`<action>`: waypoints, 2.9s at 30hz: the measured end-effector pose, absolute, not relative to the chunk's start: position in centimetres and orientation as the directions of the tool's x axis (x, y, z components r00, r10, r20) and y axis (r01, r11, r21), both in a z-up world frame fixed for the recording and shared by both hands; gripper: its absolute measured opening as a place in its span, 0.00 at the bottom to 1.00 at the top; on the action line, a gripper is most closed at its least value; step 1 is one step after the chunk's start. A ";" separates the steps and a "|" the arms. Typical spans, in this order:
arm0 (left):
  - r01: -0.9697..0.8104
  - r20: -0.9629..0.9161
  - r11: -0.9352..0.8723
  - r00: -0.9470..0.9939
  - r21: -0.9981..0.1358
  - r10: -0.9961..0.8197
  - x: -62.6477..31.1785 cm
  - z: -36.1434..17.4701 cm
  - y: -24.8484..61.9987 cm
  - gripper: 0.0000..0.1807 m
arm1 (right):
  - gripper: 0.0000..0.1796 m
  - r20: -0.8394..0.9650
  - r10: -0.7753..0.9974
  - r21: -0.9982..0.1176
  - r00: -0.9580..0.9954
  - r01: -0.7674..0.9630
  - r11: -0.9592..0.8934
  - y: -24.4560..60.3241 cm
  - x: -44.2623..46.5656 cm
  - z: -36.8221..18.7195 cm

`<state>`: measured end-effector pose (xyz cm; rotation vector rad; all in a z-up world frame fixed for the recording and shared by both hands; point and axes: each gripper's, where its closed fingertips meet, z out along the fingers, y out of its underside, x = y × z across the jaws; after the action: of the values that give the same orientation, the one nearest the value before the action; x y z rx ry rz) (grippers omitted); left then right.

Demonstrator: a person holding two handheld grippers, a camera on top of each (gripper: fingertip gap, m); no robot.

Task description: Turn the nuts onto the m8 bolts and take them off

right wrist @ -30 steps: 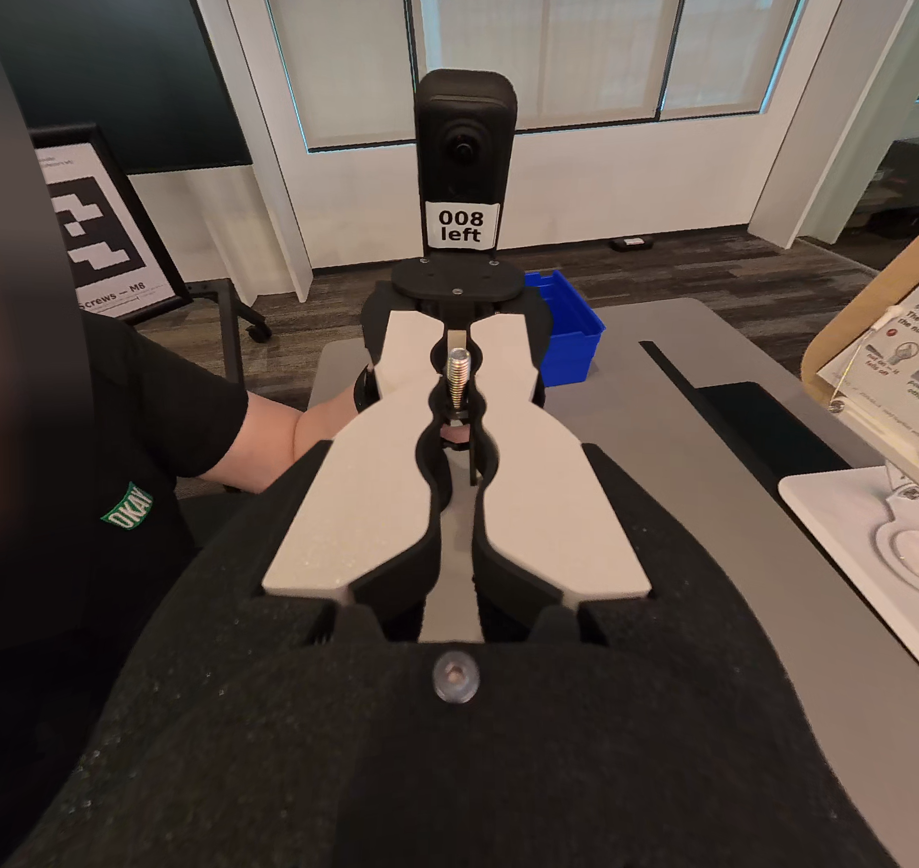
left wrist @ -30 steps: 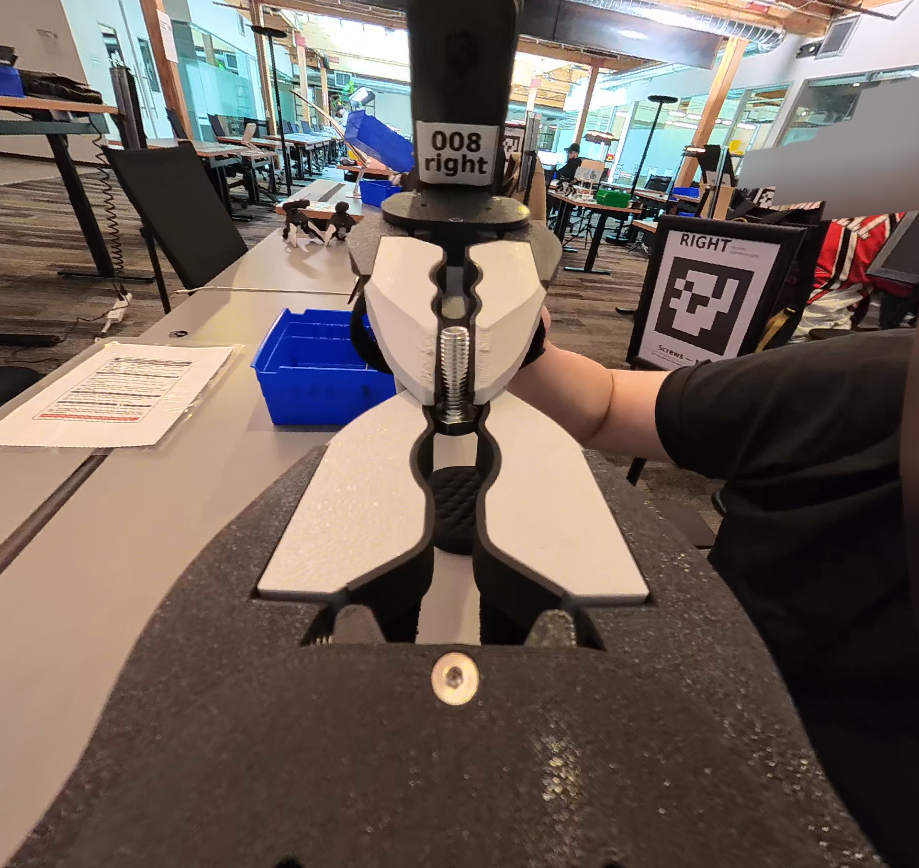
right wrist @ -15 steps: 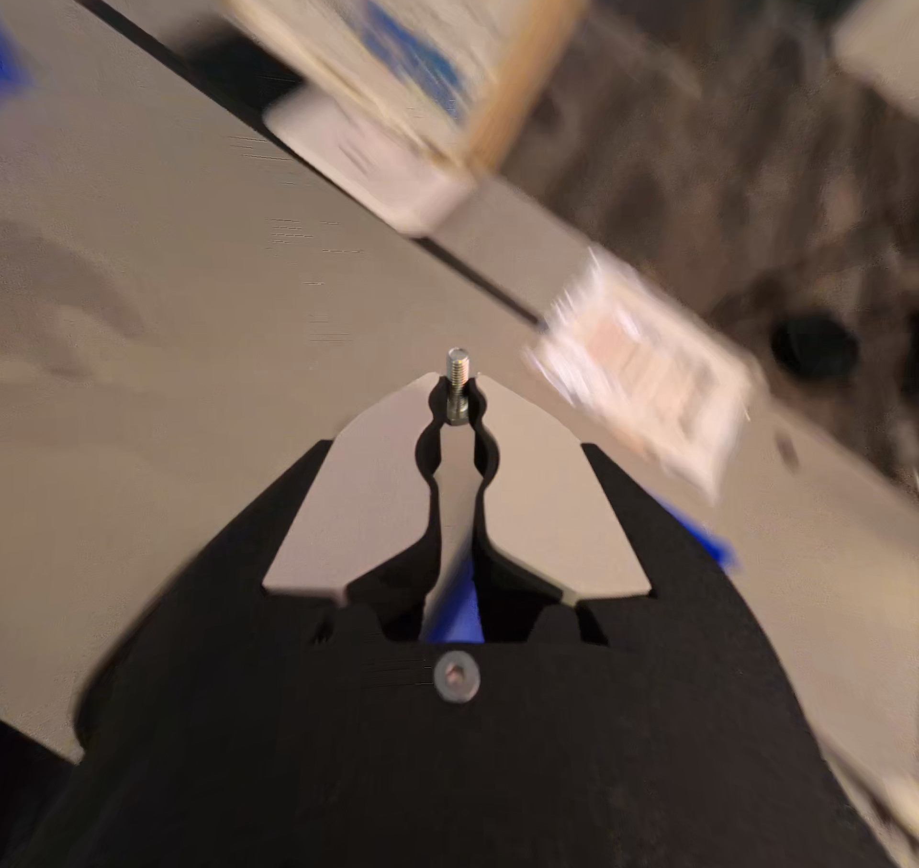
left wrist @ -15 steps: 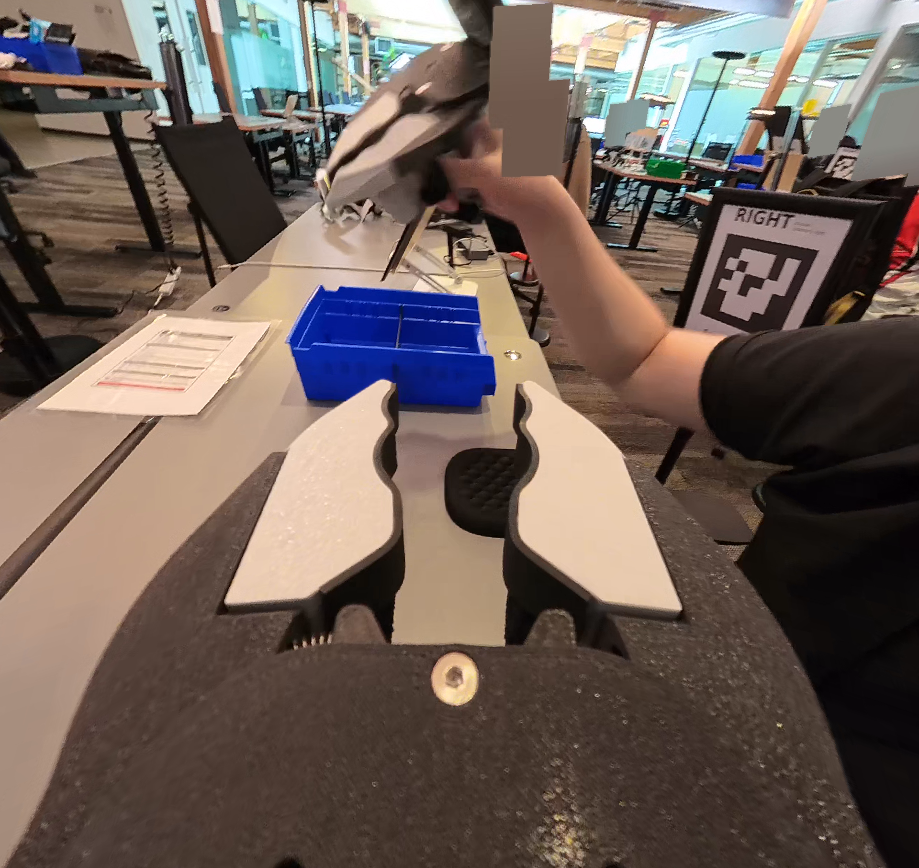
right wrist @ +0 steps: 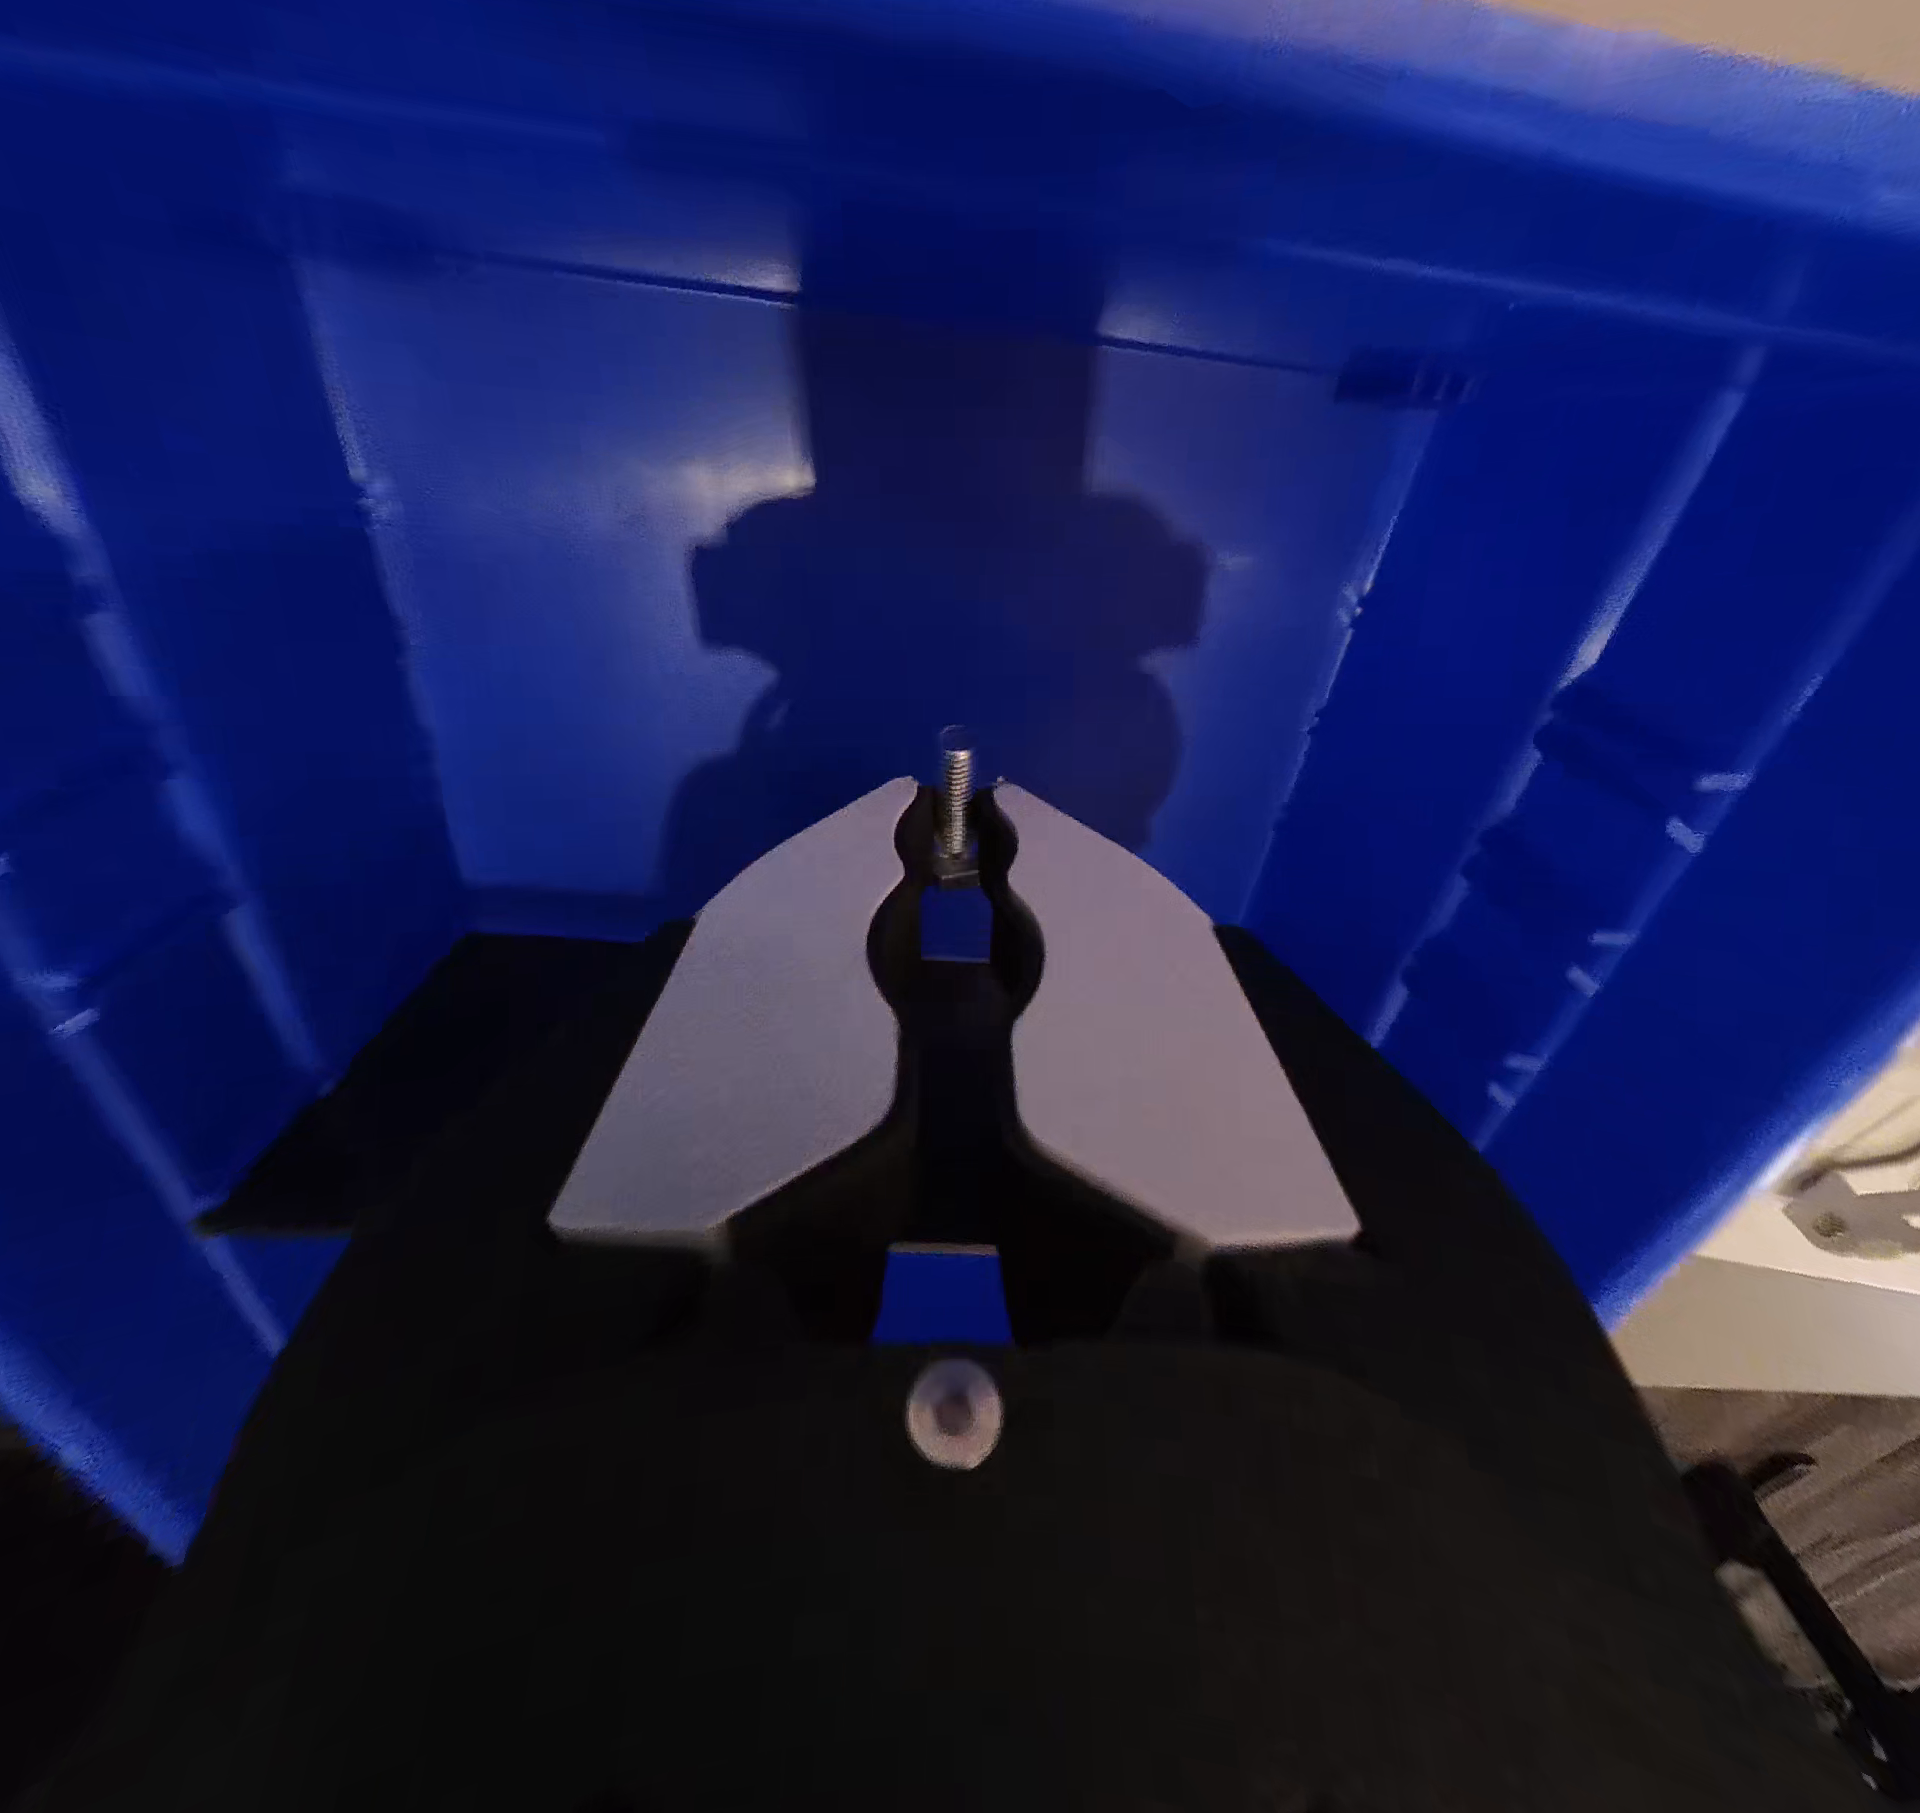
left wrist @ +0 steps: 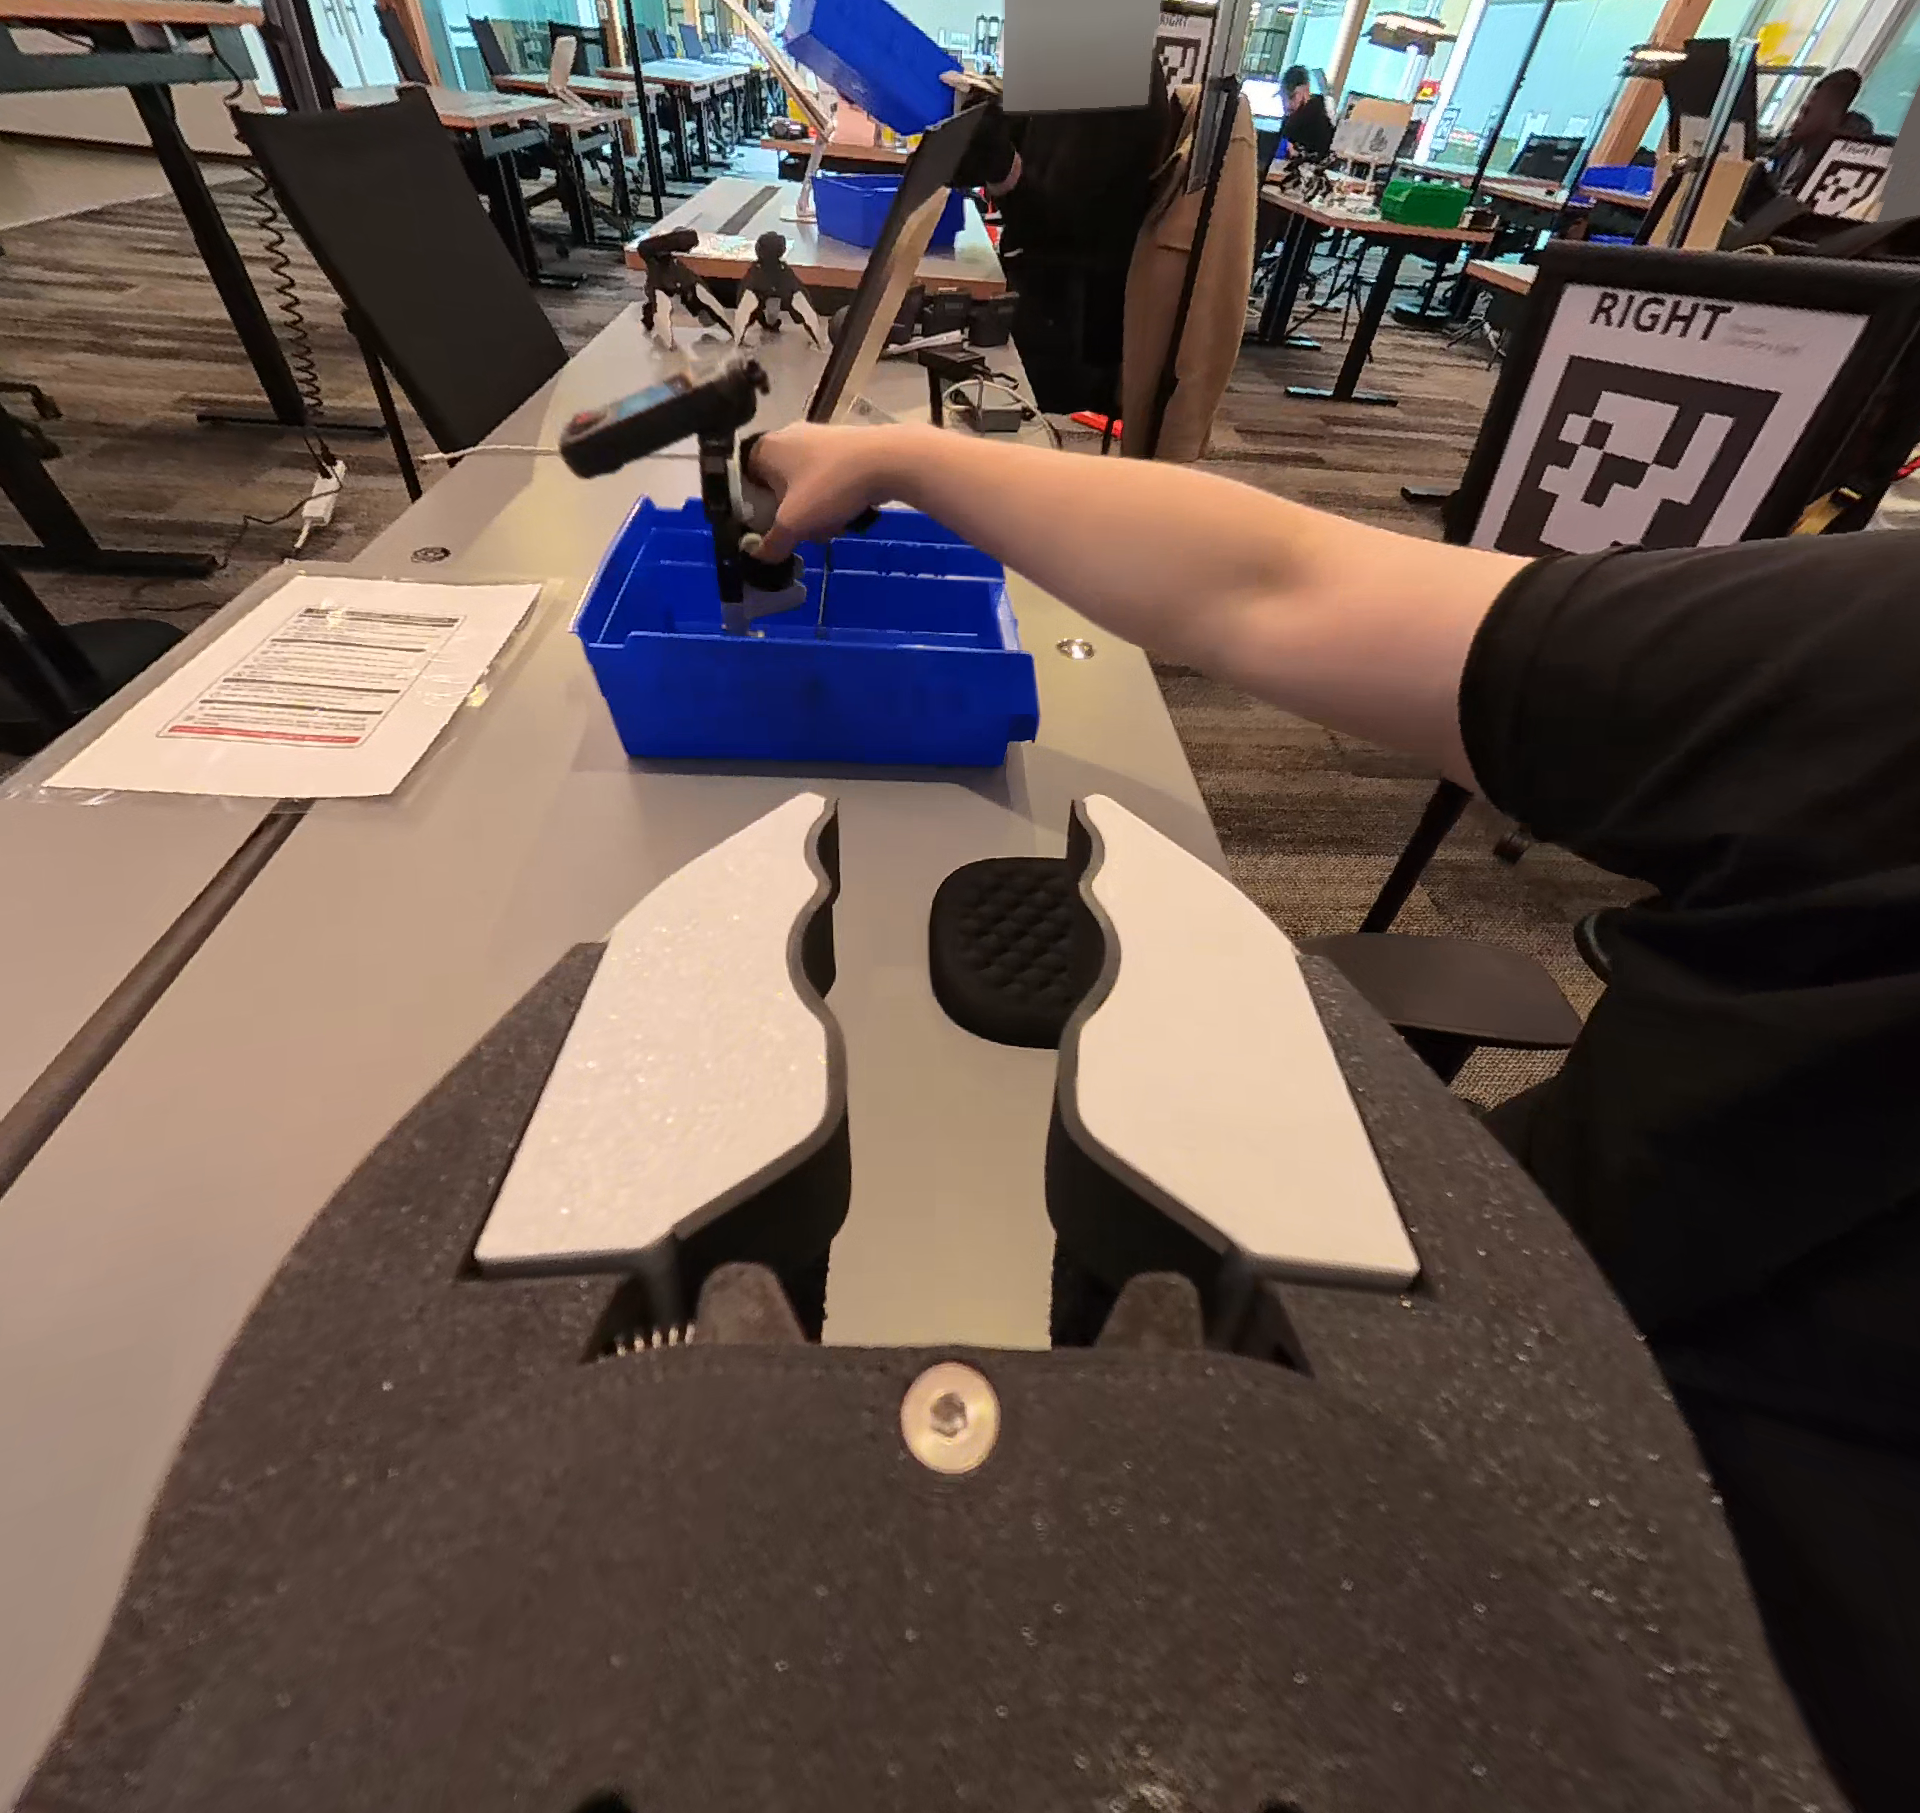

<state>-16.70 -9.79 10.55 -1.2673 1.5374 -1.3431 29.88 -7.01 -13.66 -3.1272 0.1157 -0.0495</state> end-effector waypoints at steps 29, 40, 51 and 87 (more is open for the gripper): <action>-0.174 0.061 -0.034 -0.149 -0.984 -0.987 -17.5 11.3 -7.3 0.23 | 0.08 0.381 0.113 -0.725 0.918 0.373 -0.579 -0.8 18.1 12.5; -0.091 -0.046 0.014 0.357 -0.996 -0.933 -20.6 12.4 2.2 0.23 | 0.22 0.372 0.473 -0.928 0.798 0.321 0.189 1.9 -8.7 16.4; 0.010 -0.019 0.033 0.623 -0.999 -0.782 -26.8 13.8 8.1 0.23 | 0.18 0.390 0.650 -0.921 0.653 0.288 0.264 4.1 -19.4 12.0; -0.302 0.133 -0.900 0.925 -0.314 -0.357 -59.2 -14.0 10.7 0.23 | 0.20 0.403 0.564 -0.882 0.721 0.471 0.027 7.2 -12.9 7.3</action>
<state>-59.22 10.66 -13.97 -2.7946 0.4889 -0.2709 -12.93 7.23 7.34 -1.6059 -0.8576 0.0877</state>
